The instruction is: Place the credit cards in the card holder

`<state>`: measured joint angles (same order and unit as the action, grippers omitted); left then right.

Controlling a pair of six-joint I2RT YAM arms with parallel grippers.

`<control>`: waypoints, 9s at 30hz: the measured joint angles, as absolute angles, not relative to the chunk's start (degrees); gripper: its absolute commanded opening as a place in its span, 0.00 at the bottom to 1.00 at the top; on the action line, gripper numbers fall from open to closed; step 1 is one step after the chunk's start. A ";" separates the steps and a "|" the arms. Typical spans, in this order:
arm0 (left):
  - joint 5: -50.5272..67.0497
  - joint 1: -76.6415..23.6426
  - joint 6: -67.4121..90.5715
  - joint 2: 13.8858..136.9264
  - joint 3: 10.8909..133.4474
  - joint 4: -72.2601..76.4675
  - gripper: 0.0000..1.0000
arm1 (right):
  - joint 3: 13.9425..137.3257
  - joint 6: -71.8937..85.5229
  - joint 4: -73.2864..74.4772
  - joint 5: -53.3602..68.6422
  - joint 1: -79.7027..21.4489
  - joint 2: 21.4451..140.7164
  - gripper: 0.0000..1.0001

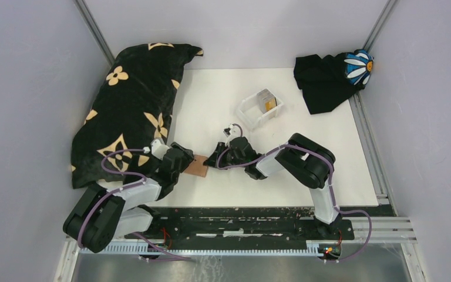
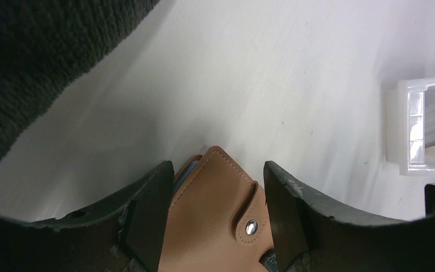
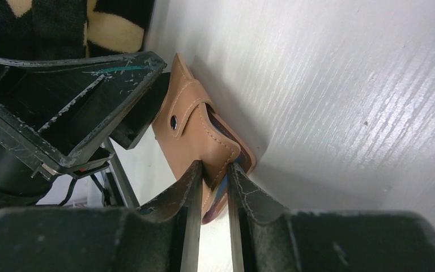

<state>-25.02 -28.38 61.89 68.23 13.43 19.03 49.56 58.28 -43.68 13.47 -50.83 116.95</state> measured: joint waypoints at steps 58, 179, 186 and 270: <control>-23.09 -31.40 71.35 40.97 0.71 18.48 0.84 | 43.24 80.18 -76.71 9.87 -44.38 123.07 0.01; -17.34 -35.29 46.00 63.09 13.54 30.15 0.03 | 54.85 14.96 -16.58 -4.14 -55.02 99.83 0.46; -17.06 -35.55 45.71 63.68 13.56 30.06 0.03 | 57.45 13.85 -16.49 -4.16 -55.02 103.28 0.47; -19.97 -36.51 44.23 77.41 13.89 39.18 0.03 | 69.14 12.38 -7.11 -2.44 -44.86 115.11 0.01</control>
